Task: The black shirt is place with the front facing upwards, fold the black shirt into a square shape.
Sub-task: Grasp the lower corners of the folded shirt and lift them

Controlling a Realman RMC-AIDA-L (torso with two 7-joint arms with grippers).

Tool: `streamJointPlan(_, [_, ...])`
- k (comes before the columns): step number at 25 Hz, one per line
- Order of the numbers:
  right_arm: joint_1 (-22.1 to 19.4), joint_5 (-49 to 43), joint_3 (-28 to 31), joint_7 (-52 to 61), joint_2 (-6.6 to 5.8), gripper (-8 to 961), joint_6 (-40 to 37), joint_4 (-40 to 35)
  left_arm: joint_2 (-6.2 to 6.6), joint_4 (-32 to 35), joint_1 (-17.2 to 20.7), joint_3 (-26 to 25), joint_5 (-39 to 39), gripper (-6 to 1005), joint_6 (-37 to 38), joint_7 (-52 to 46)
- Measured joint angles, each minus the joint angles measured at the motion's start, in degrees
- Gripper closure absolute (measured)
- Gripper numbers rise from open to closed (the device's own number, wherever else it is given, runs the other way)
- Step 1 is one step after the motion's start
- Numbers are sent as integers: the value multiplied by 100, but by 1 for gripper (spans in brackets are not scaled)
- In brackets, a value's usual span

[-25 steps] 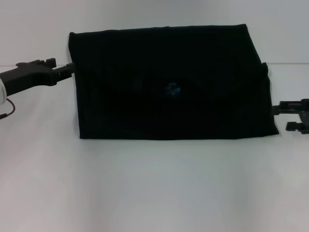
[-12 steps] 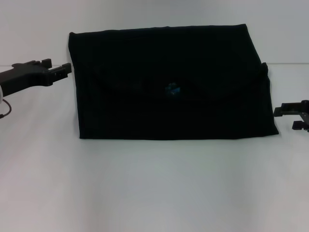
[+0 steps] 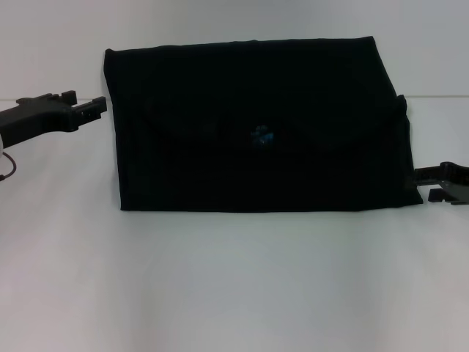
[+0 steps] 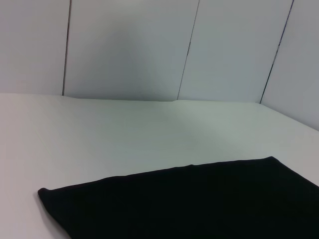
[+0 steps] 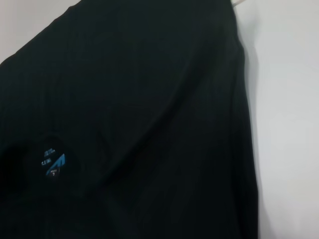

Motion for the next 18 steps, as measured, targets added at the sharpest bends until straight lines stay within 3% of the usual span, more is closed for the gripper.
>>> streamJointPlan(7, [-6, -10, -1, 18, 49, 292, 30, 23, 10, 2, 4, -4, 0, 349, 0, -10])
streamJointPlan(13, [-32, -18, -1, 7, 59, 298, 41, 33, 19, 6, 11, -8, -6, 347, 0, -24])
streamJointPlan(18, [-49, -14, -1, 2, 75, 436, 112, 33, 17, 10, 15, -16, -9, 346, 1, -28])
